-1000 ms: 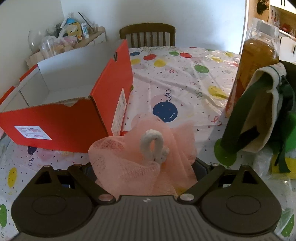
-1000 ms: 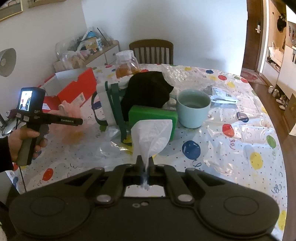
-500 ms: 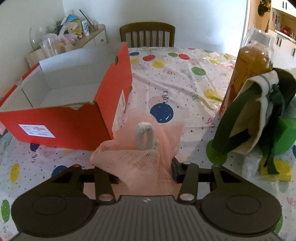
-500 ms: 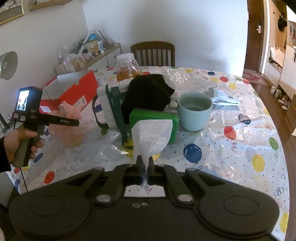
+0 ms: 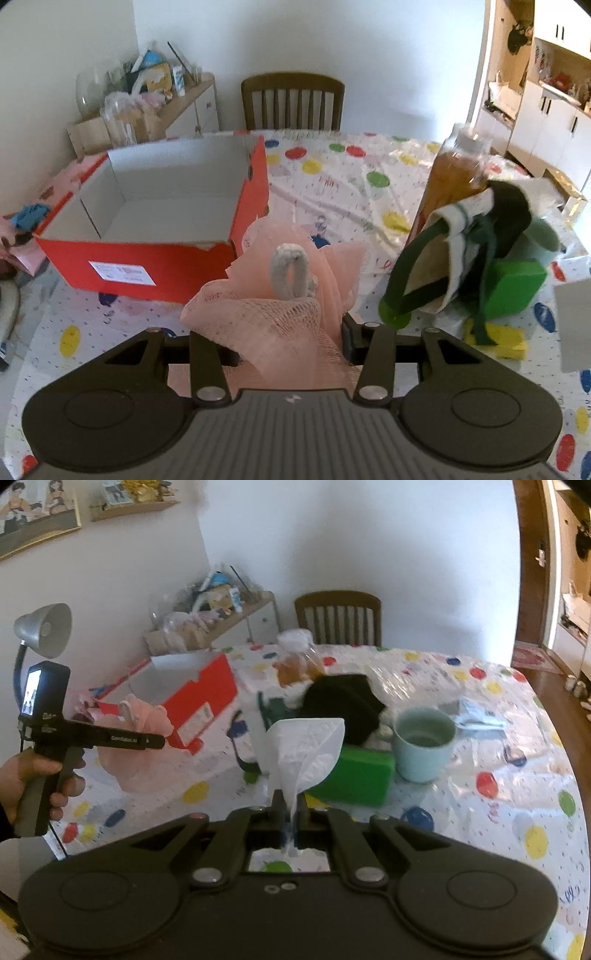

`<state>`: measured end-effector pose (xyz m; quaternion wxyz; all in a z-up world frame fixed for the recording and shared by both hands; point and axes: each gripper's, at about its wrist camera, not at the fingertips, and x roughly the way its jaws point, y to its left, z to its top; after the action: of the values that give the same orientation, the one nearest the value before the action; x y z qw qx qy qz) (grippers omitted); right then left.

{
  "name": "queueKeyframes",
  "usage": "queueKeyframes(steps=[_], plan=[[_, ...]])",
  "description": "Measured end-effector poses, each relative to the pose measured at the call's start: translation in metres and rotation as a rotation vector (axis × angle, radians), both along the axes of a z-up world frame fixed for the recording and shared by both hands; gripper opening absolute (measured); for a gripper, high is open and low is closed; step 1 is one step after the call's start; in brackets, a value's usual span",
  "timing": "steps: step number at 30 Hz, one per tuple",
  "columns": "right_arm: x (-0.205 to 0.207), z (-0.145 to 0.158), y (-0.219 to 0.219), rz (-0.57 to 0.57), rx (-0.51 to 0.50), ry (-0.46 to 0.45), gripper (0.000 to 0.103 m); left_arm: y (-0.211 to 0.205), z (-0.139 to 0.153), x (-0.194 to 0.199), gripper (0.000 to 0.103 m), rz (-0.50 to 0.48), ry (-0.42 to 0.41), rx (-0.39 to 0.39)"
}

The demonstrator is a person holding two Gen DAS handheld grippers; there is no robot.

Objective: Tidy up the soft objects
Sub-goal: 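Carry the pink puff with the left tool while the right tool carries the tissue over the red box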

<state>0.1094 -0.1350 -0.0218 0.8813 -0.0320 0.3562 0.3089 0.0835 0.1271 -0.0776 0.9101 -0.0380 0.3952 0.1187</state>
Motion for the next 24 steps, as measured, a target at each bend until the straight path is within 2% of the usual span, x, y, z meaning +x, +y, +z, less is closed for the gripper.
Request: queueKeyframes(steps=[12, 18, 24], plan=[[0.012, 0.036, 0.047, 0.093, 0.059, -0.039, 0.003, 0.028, 0.05, -0.016, 0.046, -0.012, -0.069, -0.009], [0.025, 0.049, 0.091, 0.139, 0.074, -0.06, 0.003, 0.064, 0.064, -0.01, 0.047, -0.02, -0.093, -0.006], [0.039, 0.058, 0.154, 0.185, 0.075, -0.08, 0.004, 0.113, 0.071, 0.004, 0.047, -0.021, -0.103, 0.009]])
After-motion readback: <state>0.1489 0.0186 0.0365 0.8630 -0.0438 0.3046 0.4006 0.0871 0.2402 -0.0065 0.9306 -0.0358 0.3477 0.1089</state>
